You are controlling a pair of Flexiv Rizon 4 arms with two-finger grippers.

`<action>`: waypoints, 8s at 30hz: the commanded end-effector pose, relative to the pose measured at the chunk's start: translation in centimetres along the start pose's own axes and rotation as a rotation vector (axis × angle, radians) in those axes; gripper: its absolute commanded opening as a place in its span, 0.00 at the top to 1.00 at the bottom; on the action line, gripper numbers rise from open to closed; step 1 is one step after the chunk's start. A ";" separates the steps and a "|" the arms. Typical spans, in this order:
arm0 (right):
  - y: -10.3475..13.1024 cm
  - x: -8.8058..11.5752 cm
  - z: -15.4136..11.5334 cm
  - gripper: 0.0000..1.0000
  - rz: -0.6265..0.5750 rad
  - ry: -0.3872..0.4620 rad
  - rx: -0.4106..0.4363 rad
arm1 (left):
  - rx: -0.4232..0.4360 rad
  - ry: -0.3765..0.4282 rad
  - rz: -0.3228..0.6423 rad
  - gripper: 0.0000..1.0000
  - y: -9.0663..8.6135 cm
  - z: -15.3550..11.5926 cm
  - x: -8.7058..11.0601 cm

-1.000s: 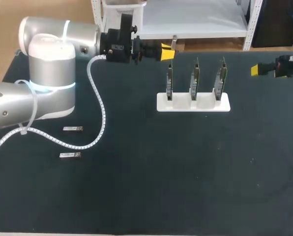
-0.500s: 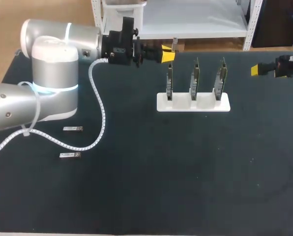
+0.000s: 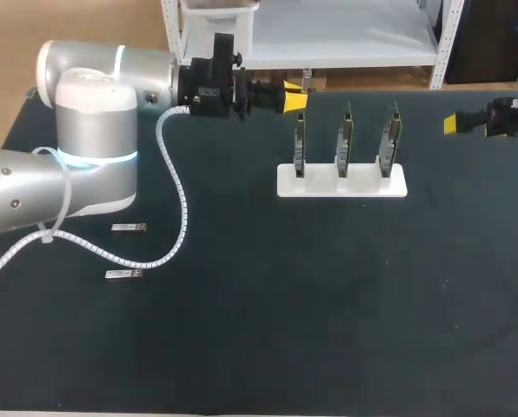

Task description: Pick up the optical module with the left hand, and insert it into the network port with the right hand.

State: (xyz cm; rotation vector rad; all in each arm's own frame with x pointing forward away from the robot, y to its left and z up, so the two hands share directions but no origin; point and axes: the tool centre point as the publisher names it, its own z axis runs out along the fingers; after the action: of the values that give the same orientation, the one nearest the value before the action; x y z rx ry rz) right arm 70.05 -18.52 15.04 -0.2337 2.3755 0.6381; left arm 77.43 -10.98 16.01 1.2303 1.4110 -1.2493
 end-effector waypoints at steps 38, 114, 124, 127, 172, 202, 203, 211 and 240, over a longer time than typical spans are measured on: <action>0.1 -0.1 0.0 0.00 -0.022 -0.003 0.005 | 0.044 0.016 -0.014 1.00 -1.0 -0.1 0.6; 16.4 -6.6 9.8 0.00 -0.777 -0.005 -0.650 | 0.044 0.016 -0.014 1.00 -1.0 -0.1 0.6; 17.5 -7.3 10.6 0.00 -0.807 0.030 -0.720 | 0.044 0.016 -0.014 1.00 -1.0 -0.1 0.6; 17.8 -7.4 10.9 0.00 -0.820 0.039 -0.731 | 0.044 0.016 -0.014 1.00 -1.0 -0.1 0.6; 19.7 -7.5 12.3 0.00 -0.838 0.040 -0.749 | 0.044 0.016 -0.014 1.00 -1.0 -0.1 0.6; 19.7 -7.0 12.2 1.00 -0.836 0.043 -0.737 | 0.044 0.016 -0.014 1.00 -1.0 -0.1 0.6; 19.7 -7.0 12.1 1.00 -0.836 0.043 -0.737 | 0.044 0.016 -0.014 1.00 -1.0 -0.1 0.6; 19.6 -6.9 12.0 1.00 -0.837 0.046 -0.730 | 0.044 0.016 -0.014 0.00 -1.0 -0.1 0.6; 19.3 -7.0 11.7 1.00 -0.823 0.025 -0.719 | -0.015 0.342 0.076 0.00 -1.2 -2.5 2.7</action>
State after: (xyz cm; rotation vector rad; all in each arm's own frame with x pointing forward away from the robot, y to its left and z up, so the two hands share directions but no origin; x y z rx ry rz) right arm 75.95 4.14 19.22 -1.4321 1.7258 1.0182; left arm 75.71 -8.26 13.62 1.5021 1.5691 -1.0239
